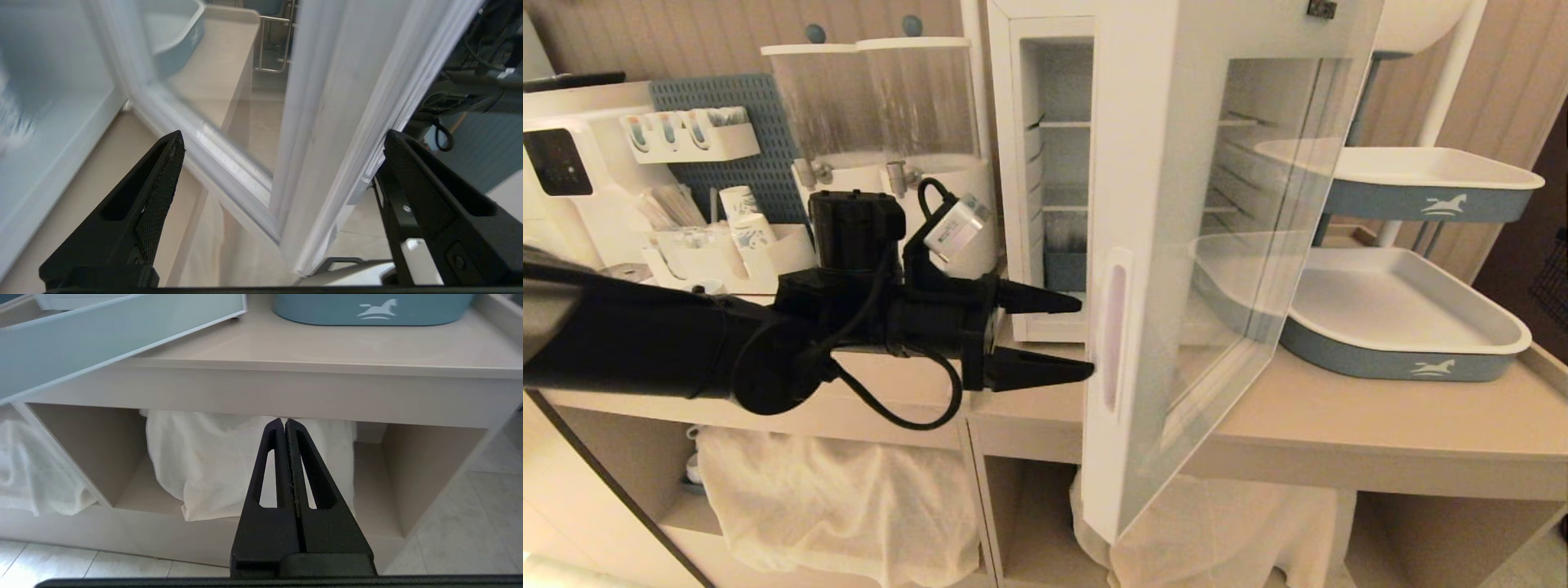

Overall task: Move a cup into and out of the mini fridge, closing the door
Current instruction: Open the freezer door

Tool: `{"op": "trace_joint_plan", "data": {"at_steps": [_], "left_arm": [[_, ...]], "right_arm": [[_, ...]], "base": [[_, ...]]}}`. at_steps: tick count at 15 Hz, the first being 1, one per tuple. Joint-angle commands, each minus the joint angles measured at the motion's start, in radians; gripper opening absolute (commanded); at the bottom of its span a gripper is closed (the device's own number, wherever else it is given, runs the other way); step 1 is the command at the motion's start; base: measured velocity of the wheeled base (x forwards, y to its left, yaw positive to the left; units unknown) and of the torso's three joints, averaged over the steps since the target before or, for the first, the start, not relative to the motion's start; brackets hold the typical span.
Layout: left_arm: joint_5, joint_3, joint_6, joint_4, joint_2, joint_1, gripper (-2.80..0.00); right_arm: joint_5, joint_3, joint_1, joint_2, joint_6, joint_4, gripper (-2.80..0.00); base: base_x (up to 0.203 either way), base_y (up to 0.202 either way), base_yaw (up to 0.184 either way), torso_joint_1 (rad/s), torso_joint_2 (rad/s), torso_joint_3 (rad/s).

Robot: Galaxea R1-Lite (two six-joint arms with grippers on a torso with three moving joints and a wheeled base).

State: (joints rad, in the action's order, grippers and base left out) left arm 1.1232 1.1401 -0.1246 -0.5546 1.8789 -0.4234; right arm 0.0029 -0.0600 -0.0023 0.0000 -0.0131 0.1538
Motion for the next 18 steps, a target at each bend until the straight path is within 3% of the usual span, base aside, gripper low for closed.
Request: {"op": "trace_joint_plan", "data": {"at_steps": [1,4,8,10,13,18], "left_arm": [[0.080,-0.010,0.017,-0.002,0.000,0.043,0.00],[0.156,-0.090,0.016,-0.004,-0.076,0.092,0.00],[0.168,-0.030,0.021,-0.003,-0.074,0.065,0.00],[0.201,-0.075,0.014,-0.004,-0.104,0.067,0.00],[0.192,-0.017,0.047,-0.004,-0.053,0.064,0.00],[0.180,0.048,0.084,-0.003,-0.013,-0.004,0.00]], "right_arm": [[0.000,0.000,0.001,0.000,-0.001,0.001,-2.80],[0.000,0.000,0.001,0.000,-0.001,0.001,-2.80],[0.000,0.000,0.001,0.000,-0.001,0.001,-2.80],[0.000,0.000,0.001,0.000,-0.002,0.001,-2.80],[0.000,0.000,0.001,0.000,-0.001,0.001,-2.80],[0.000,0.000,0.001,0.000,-0.001,0.001,-2.80]], "base": [[0.000,0.000,0.000,0.000,0.00,0.000],[0.000,0.000,0.000,0.000,0.00,0.000],[0.000,0.000,0.000,0.000,0.00,0.000],[0.000,0.000,0.000,0.000,0.00,0.000],[0.000,0.000,0.000,0.000,0.00,0.000],[0.000,0.000,0.000,0.000,0.00,0.000]]}}
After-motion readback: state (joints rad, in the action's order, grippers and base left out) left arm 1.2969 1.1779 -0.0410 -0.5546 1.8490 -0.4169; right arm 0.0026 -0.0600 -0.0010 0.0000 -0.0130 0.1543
